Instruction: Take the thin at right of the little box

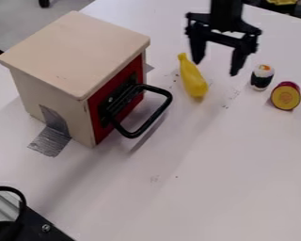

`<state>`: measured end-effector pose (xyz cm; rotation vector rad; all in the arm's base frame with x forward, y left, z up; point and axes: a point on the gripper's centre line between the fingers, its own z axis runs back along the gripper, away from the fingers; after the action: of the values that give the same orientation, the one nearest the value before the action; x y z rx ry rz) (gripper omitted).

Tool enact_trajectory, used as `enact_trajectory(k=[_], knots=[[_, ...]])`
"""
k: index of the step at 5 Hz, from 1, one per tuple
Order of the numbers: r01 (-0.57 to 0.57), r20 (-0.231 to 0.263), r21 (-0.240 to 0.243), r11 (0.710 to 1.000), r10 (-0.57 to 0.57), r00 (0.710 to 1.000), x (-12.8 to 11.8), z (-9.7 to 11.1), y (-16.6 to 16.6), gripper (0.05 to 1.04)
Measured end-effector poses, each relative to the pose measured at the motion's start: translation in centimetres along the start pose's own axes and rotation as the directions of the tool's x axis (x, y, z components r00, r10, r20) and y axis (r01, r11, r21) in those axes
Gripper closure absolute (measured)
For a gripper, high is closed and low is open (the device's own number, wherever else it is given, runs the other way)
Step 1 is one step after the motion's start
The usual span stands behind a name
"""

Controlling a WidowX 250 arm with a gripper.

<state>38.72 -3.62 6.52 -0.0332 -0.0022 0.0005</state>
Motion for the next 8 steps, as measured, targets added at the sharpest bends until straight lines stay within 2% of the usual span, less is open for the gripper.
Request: enact_trajectory(k=[1,2,3,4,5,6,7,8], knots=[[0.029,0.006,0.018,0.999,-0.029,1.0,3.3,-1.5,-1.5,0.085],[0.067,-0.002,0.03,0.997,-0.067,0.998,5.1,-3.0,-3.5,0.085],[0.078,-0.002,0.042,0.996,-0.078,0.997,6.2,-3.9,-4.6,0.085],[0.071,-0.017,0.066,0.995,-0.07,0.997,6.9,-4.8,-4.4,0.139],[0.058,-0.035,0.069,0.996,-0.055,0.998,6.7,-5.7,-4.3,0.426],[0.058,-0.041,0.071,0.996,-0.055,0.998,6.6,-5.8,-4.2,0.622],[0.053,-0.003,0.064,0.997,-0.053,0.999,5.7,-3.2,-4.3,0.651],[0.056,0.07,0.019,0.998,-0.058,0.996,3.5,1.2,-4.6,0.651]])
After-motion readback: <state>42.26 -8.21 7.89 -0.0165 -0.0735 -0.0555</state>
